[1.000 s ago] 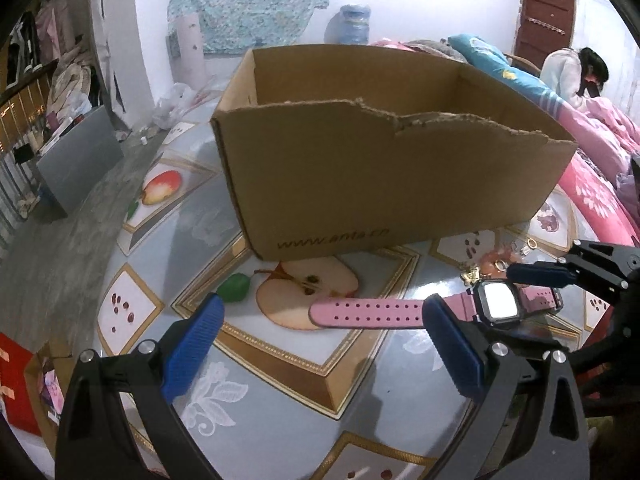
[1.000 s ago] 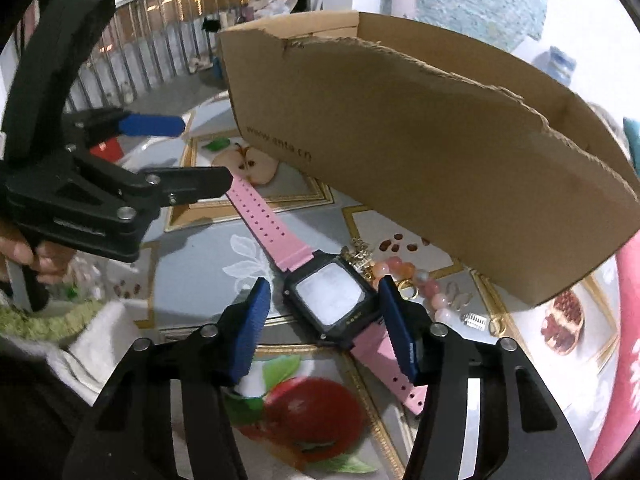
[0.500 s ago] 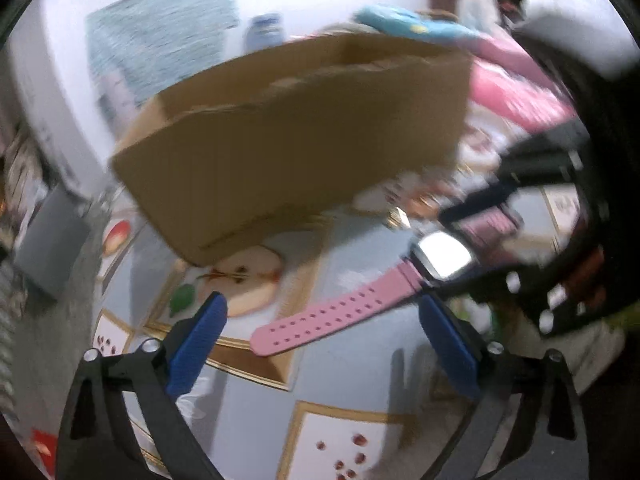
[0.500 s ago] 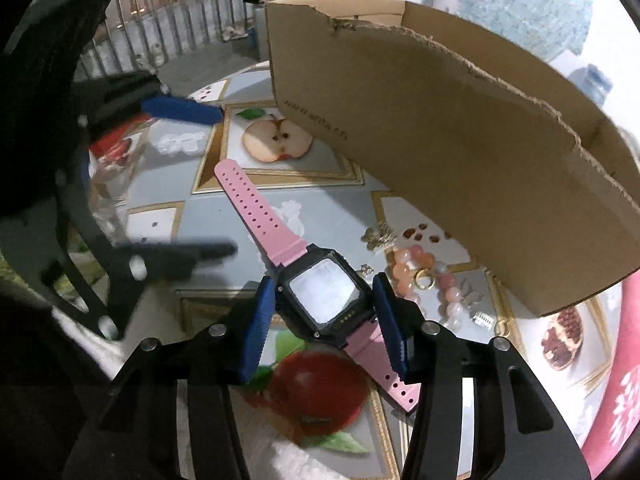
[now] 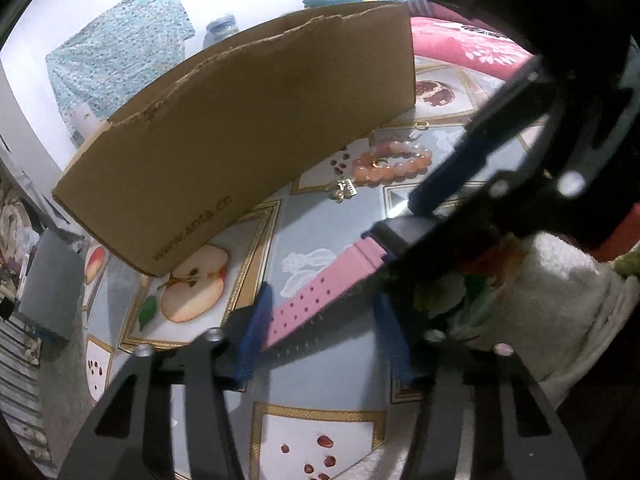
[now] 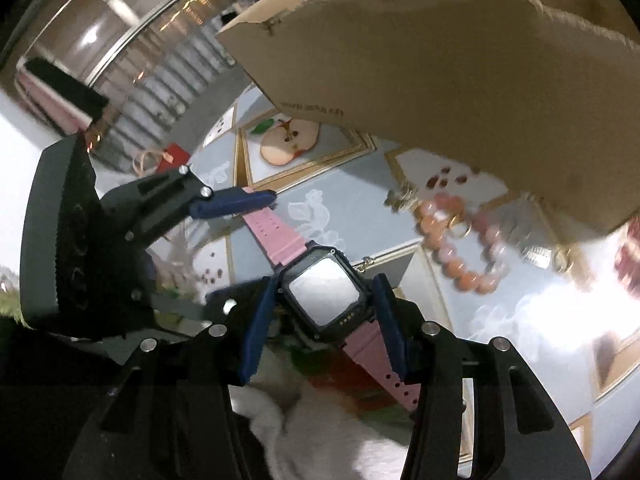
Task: Organize jewelry
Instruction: 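Lift the watch with the right gripper toward the left gripper, then lower the watch into the box with the right gripper while the left gripper holds the strap, then open both, then withdraw both grippers from the box back over the table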
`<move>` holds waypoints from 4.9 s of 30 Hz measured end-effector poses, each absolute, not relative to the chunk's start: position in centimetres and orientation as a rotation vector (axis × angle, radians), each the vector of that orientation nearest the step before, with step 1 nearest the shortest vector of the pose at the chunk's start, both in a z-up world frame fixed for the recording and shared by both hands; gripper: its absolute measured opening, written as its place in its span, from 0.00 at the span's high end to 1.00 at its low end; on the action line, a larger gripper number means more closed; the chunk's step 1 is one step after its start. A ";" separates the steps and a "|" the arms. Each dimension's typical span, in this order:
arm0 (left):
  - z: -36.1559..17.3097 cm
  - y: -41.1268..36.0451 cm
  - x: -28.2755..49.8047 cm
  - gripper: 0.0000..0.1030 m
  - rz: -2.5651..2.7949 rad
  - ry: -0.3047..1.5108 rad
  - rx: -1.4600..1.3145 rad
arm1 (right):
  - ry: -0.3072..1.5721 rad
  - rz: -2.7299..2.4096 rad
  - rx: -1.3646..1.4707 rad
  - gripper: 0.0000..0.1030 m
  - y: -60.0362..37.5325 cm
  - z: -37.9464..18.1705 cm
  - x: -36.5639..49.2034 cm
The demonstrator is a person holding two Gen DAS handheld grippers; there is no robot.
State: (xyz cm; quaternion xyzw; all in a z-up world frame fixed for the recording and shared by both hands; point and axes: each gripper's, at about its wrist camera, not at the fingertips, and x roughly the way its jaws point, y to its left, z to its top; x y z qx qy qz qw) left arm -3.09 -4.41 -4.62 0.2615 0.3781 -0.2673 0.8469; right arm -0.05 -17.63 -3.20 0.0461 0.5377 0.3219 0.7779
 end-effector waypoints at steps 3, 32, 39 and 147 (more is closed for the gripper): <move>-4.5 -4.1 -2.9 0.74 -0.559 0.798 0.556 | 1.145 0.680 0.083 0.54 -17.4 -3.0 -0.5; -4.9 -4.1 -3.3 0.86 -0.646 0.741 0.779 | 1.115 0.848 -0.536 0.91 -14.1 -3.5 2.4; -4.9 -4.0 -3.3 0.87 -0.642 0.744 0.769 | 1.111 0.739 -0.493 0.93 -15.5 -3.7 3.6; 14.8 2.8 12.0 0.20 -0.602 0.910 -0.078 | 0.789 0.361 -0.045 0.25 -27.2 15.1 12.8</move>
